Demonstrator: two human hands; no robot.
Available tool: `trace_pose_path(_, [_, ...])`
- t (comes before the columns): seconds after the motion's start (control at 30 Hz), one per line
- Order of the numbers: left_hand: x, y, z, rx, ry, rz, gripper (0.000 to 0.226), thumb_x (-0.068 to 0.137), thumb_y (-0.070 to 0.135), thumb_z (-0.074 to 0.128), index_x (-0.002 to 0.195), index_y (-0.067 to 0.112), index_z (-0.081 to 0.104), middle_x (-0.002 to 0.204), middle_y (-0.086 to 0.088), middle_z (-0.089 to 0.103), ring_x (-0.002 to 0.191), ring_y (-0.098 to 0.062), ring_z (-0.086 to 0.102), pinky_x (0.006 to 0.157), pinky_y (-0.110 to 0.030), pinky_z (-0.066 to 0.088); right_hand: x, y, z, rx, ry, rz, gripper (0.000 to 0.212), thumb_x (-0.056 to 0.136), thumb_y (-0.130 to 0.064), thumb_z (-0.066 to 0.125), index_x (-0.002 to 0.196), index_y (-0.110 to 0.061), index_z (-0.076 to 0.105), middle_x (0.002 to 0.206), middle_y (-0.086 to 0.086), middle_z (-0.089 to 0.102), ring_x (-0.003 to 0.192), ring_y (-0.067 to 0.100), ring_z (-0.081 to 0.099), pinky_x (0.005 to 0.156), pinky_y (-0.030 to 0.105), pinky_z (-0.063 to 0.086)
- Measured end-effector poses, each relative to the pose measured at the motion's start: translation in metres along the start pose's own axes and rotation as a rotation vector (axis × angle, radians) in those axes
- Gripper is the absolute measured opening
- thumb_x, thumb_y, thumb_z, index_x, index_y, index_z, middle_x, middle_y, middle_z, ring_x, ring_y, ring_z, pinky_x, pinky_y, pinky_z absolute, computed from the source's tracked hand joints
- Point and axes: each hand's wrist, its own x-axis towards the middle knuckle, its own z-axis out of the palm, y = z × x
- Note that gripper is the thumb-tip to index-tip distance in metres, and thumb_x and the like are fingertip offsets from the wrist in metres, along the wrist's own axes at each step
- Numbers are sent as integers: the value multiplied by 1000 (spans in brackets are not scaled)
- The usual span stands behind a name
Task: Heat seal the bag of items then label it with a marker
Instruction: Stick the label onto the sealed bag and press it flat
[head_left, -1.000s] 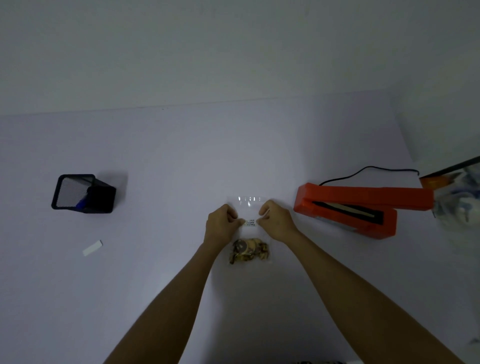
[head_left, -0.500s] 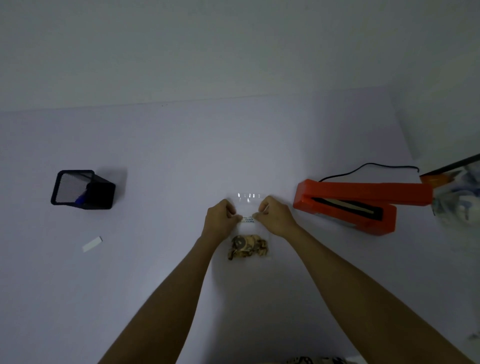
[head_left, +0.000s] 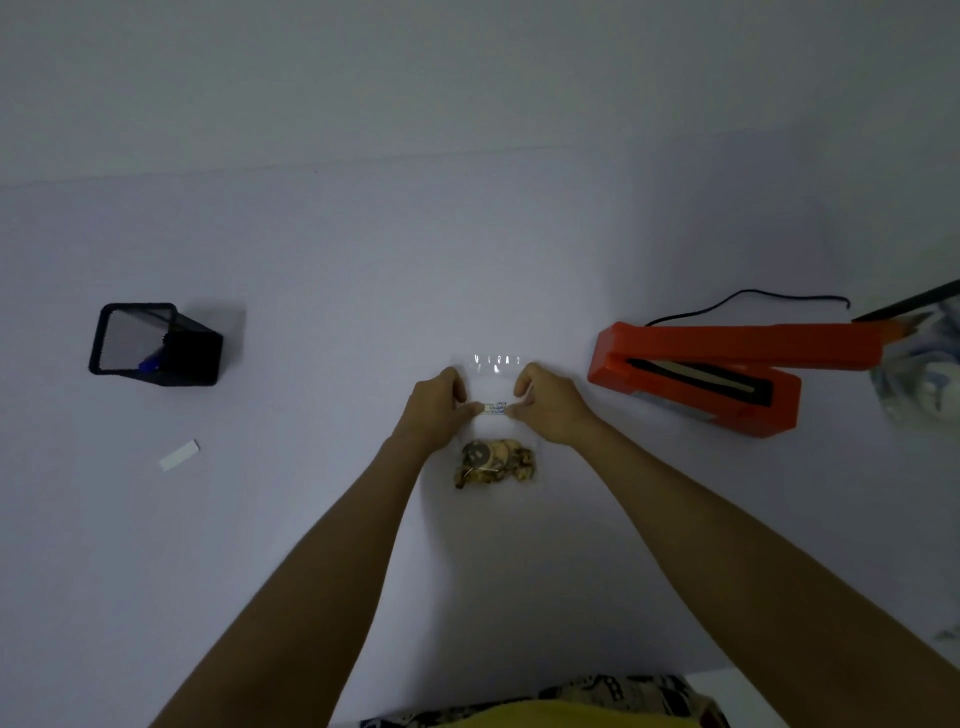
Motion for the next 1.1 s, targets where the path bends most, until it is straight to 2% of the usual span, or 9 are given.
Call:
trace_pose_path(0.13, [-2, 3, 0, 4, -13, -15, 32, 84, 36, 68, 87, 12, 47, 75, 0, 53, 69, -16, 50, 54, -19, 35, -2, 0, -1, 5, 0, -11, 26, 78, -14, 75, 88, -15, 51, 81, 4, 56, 74, 19, 53, 64, 29, 44])
trace_pose_path(0.33, [-2, 2, 0, 27, -27, -9, 31, 84, 30, 69, 89, 12, 45, 72, 4, 48, 68, -15, 48, 53, -18, 33, -2, -2, 0, -13, 8, -20, 19, 79, -12, 73, 83, -15, 55, 81, -2, 57, 77, 15, 53, 57, 16, 38])
trace_pose_path(0.53, [-2, 0, 4, 29, -14, 8, 30, 85, 29, 68, 90, 10, 45, 81, -6, 55, 72, -20, 50, 57, -21, 37, -5, -4, -2, 4, -9, -16, 17, 81, -10, 71, 80, -16, 56, 73, -7, 53, 74, 14, 53, 57, 16, 38])
trace_pose_path(0.63, [-9, 1, 6, 20, 36, -1, 24, 88, 31, 62, 88, 9, 51, 82, -8, 60, 74, -22, 55, 61, -28, 43, -11, -5, 0, 71, 21, -2, 8, 85, -13, 66, 85, -14, 59, 74, -6, 56, 66, 9, 53, 54, 18, 36])
trace_pose_path(0.73, [-30, -11, 13, 221, 238, 181, 14, 91, 21, 52, 93, 8, 56, 91, -10, 60, 86, -26, 54, 65, -33, 44, -31, 8, 5, 92, 258, -122, 8, 88, -6, 57, 92, -13, 60, 82, -2, 57, 72, 9, 53, 65, 20, 41])
trace_pose_path(0.8, [-44, -28, 18, 396, 341, 338, 26, 90, 22, 45, 107, 8, 59, 107, -11, 61, 98, -31, 56, 72, -36, 47, -44, 26, 13, -102, 417, -260, 20, 90, -6, 54, 108, -11, 62, 103, 4, 62, 96, 17, 56, 84, 25, 44])
trace_pose_path(0.87, [-51, -48, 20, 509, 340, 435, 40, 94, 30, 39, 125, 12, 56, 130, -10, 58, 120, -31, 53, 87, -38, 47, -52, 44, 21, -286, 411, -336, 34, 94, -12, 51, 127, -10, 57, 129, 9, 58, 122, 24, 48, 105, 33, 37])
trace_pose_path(0.93, [-52, -64, 20, 597, 297, 492, 45, 98, 34, 36, 135, 15, 51, 142, -9, 50, 134, -29, 44, 101, -42, 42, -54, 55, 28, -398, 345, -375, 40, 96, -19, 46, 136, -11, 51, 144, 10, 48, 137, 27, 37, 114, 37, 27])
trace_pose_path(1.1, [-36, -75, 10, 677, 202, 525, 47, 99, 34, 38, 140, 12, 45, 148, -11, 43, 139, -30, 37, 112, -52, 32, -41, 50, 28, -496, 304, -375, 44, 98, -27, 33, 139, -14, 46, 150, 10, 40, 143, 28, 27, 119, 43, 14])
